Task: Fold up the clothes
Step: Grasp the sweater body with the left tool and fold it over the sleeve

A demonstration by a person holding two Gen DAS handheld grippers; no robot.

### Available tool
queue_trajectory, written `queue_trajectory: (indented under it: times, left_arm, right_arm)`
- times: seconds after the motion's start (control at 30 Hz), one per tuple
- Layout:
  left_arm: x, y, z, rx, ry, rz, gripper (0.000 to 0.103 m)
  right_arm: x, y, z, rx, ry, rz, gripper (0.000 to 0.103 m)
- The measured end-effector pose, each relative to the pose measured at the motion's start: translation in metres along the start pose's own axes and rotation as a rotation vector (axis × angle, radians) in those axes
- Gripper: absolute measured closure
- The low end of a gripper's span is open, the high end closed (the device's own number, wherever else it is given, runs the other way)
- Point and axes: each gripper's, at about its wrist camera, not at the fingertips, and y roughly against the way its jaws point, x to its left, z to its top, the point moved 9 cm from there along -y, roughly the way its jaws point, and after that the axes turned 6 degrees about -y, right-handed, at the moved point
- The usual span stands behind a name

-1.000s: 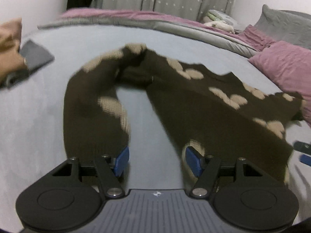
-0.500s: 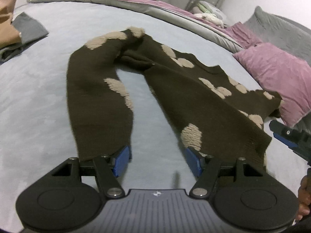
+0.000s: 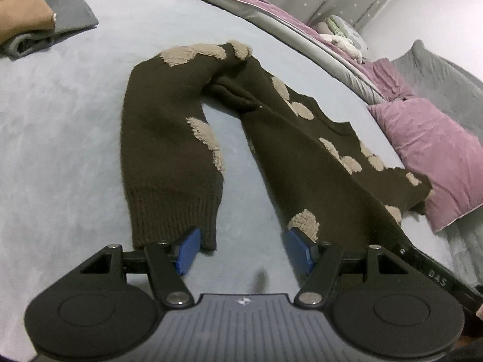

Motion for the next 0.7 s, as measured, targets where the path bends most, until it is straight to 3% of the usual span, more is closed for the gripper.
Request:
queue_trajectory:
  times: [0.2, 0.47, 0.7]
  left_arm:
    - [0.009, 0.009, 0.012, -0.025, 0.117, -0.101, 0.039]
    - [0.020, 0.027, 0.024, -0.074, 0.261, -0.299, 0.040]
    - [0.048, 0.038, 0.026, -0.077, 0.297, -0.289, 0.039]
  right_arm:
    - [0.054, 0.023, 0.005, -0.017, 0.018, 0.200, 0.091]
    - [0.129, 0.018, -0.026, 0.092, 0.099, 0.361, 0.091]
    - [0.156, 0.006, -0.073, 0.267, 0.113, 0.465, 0.083]
